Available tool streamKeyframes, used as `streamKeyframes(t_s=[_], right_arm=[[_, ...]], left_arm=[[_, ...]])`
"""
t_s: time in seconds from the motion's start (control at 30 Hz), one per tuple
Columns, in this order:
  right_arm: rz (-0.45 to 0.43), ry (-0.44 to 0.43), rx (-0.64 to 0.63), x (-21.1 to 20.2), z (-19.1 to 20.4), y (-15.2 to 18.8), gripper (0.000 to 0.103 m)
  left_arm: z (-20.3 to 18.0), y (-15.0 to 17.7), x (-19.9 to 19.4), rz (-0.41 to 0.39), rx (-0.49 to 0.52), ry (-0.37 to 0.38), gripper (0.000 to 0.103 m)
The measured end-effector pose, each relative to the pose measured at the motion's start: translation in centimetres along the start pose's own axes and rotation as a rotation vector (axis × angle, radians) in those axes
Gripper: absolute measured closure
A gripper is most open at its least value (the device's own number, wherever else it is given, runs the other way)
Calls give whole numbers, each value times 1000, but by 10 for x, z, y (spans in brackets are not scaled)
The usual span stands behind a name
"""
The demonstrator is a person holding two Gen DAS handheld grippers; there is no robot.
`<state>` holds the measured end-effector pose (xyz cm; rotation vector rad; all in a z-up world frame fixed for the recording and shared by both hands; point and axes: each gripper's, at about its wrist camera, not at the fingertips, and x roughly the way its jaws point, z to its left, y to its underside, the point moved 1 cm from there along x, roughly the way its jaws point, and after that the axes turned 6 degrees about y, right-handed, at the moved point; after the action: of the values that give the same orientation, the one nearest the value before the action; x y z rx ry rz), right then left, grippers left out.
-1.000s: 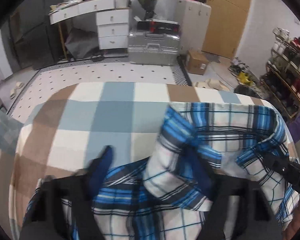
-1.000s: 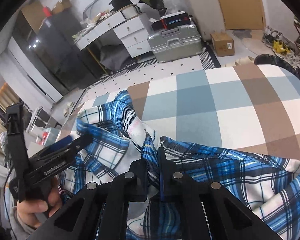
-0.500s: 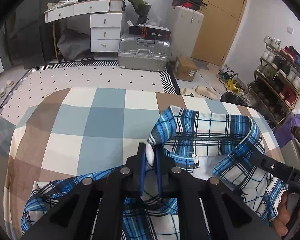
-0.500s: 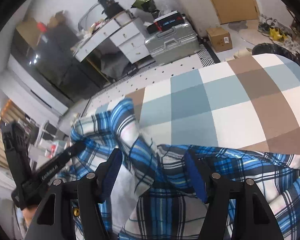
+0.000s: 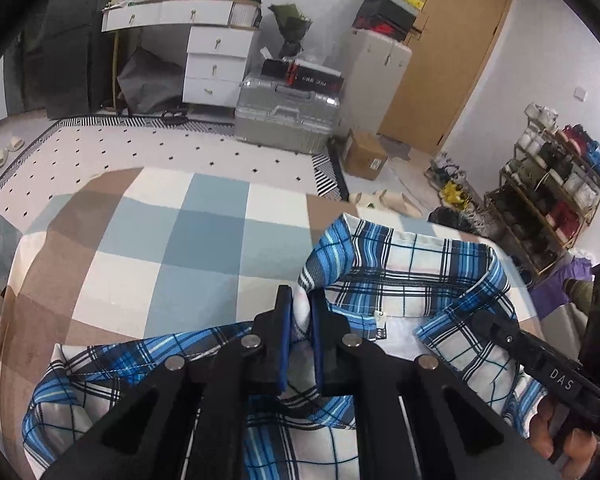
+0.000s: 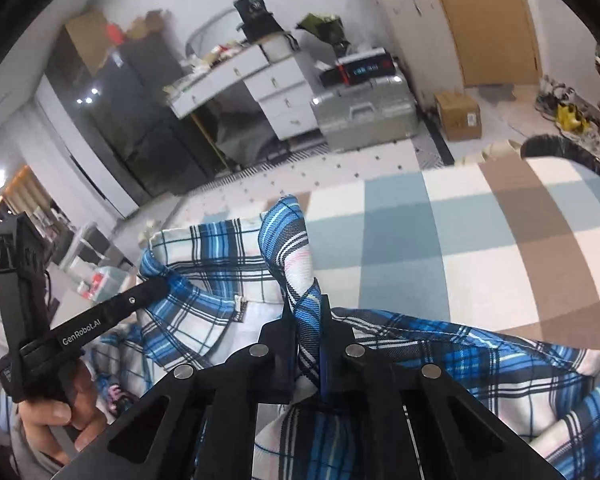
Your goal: Fold large clothes
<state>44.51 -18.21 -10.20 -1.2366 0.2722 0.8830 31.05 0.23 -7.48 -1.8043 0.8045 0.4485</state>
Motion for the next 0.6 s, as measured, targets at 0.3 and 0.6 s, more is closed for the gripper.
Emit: streamKeyframes(t_s=[0.3,0.6], right_arm=[[-132,-29,-50,-56,10,6,96],[-230,3,-252,-134,37,52,96]], left_arm=[[-19,6,-56,-129,31,54,99],[-30,45,-114,-230,100,111,99]])
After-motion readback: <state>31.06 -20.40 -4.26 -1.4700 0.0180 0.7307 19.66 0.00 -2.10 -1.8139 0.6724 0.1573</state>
